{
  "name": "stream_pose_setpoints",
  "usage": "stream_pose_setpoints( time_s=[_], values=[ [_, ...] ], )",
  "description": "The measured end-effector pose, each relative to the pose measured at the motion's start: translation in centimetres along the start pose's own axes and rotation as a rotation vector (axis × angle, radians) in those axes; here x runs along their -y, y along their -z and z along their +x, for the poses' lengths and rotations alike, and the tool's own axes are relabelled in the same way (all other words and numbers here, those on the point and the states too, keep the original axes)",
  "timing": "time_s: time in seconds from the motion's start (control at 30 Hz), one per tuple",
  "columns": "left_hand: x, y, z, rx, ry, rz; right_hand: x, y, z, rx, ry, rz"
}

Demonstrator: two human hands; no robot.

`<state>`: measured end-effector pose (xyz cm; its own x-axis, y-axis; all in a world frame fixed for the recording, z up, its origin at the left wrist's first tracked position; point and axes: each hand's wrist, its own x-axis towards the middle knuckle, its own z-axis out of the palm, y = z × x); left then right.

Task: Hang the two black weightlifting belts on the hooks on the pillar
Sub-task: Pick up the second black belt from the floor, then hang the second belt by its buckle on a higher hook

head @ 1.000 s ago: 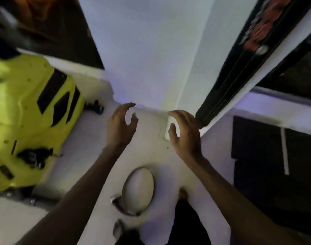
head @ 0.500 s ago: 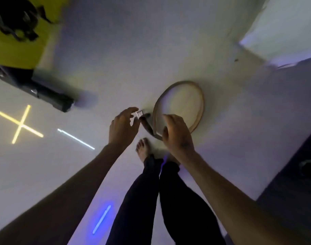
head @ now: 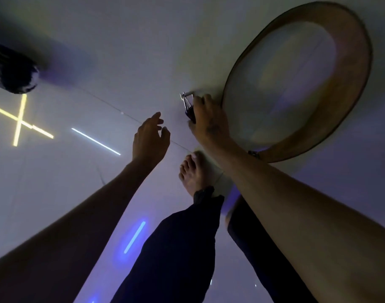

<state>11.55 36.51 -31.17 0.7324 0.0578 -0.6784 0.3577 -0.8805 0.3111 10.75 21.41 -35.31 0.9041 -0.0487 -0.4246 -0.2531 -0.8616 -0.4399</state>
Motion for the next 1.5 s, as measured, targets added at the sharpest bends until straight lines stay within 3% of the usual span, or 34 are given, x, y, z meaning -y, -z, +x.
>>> stream_pose_setpoints(
  time_s=[0.17, 0.27, 0.4, 0.5, 0.7, 0.97, 1.3, 1.5],
  values=[
    [-2.8, 1.5, -2.4, 0.07, 0.038, -0.149, 0.3, 4.2, -2.0, 0.008, -0.135, 0.216],
    [-7.0, 3.8, -5.6, 0.118, 0.037, -0.297, 0.5, 10.4, -6.0, -0.108, -0.253, 0.382],
    [-14.1, 7.9, -10.9, 0.324, -0.111, -0.482, -0.1, 21.3, -12.1, -0.161, -0.355, 0.538],
    [-20.0, 11.3, -15.2, 0.36, -0.367, -0.404, -0.3, 29.7, -16.3, -0.118, -0.319, 0.639],
    [-31.9, 19.7, -26.3, 0.305, -0.685, -0.402, 1.0, 47.0, -23.6, -0.191, -0.273, 0.805],
    [-43.6, 31.5, -40.2, 0.198, -0.984, -0.458, 6.2, 65.5, -31.4, -0.508, -0.056, 0.969],
    [-53.0, 49.3, -56.2, -0.058, -1.388, -0.545, 19.9, 84.2, -42.7, -0.9, 0.171, 1.011],
    [-57.4, 56.6, -67.5, -0.041, -1.537, -0.762, 24.7, 93.3, -51.1, -1.136, 0.134, 0.984]
  ],
)
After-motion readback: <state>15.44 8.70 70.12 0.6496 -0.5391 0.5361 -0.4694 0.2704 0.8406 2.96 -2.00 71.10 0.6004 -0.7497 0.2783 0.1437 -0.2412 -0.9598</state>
